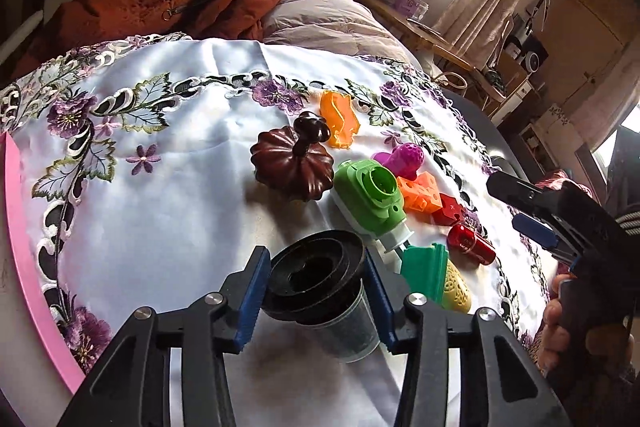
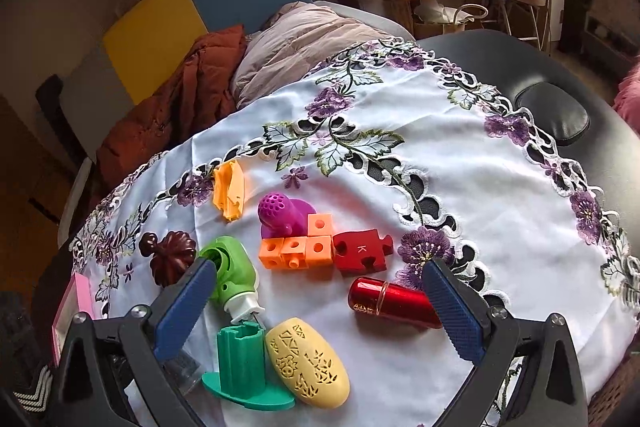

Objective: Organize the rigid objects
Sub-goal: 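Close the left gripper on the grey-black cylinder while the right gripper approaches the green stand, then carry the grey cylinder to the tray with the left gripper while the right gripper grasps the green stand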

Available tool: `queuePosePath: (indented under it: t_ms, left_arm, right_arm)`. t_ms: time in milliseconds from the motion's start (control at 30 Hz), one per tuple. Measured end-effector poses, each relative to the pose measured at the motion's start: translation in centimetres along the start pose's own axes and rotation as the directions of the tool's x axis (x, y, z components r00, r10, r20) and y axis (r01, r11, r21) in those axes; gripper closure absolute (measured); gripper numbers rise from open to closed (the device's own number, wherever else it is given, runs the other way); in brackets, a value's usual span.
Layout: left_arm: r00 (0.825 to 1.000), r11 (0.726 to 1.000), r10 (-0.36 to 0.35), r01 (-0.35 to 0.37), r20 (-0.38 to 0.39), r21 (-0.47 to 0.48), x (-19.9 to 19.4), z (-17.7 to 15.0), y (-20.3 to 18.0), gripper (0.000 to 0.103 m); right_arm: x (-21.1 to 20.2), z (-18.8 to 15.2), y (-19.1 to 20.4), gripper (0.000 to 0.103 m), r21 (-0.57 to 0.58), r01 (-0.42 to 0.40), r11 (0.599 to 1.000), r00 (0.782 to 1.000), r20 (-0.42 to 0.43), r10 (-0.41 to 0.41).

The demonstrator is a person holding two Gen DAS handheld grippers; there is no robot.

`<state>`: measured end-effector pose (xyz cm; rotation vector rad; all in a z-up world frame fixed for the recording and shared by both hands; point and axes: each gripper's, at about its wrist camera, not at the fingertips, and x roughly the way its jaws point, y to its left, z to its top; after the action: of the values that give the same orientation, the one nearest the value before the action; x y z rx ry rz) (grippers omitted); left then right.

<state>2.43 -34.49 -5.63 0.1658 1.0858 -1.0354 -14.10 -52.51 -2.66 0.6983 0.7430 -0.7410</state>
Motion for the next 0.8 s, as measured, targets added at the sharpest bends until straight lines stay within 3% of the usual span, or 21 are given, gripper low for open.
queuePosePath:
  t_ms: [167,333,567,800]
  left_arm:
    - [0.999,1.0,0.006,-0.006,-0.033,-0.014,-0.4,-0.5,0.7,0.053]
    - [0.997,0.993,0.052,-0.058,-0.06,-0.103,-1.4,-1.3,2.3,0.035]
    - [0.995,0.977,0.011,-0.033,-0.102,-0.211,-1.8,-3.1,2.3,0.037]
    - [0.995,0.958,0.018,-0.044,-0.094,-0.283,0.6,-1.3,1.0,0.037]
  right_arm:
    - [0.4,-0.3,0.7,0.0,-0.039,0.003,0.999,1.0,-0.019,-0.004]
    - [0.6,-0.4,0.6,0.0,-0.035,0.005,0.999,0.999,-0.033,-0.007]
    - [0.3,-0.3,0.8,0.0,-0.041,-0.007,0.999,1.0,-0.019,0.006]
    - [0.0,-0.2,0.5,0.0,-0.02,-0.025,0.999,1.0,-0.011,0.025]
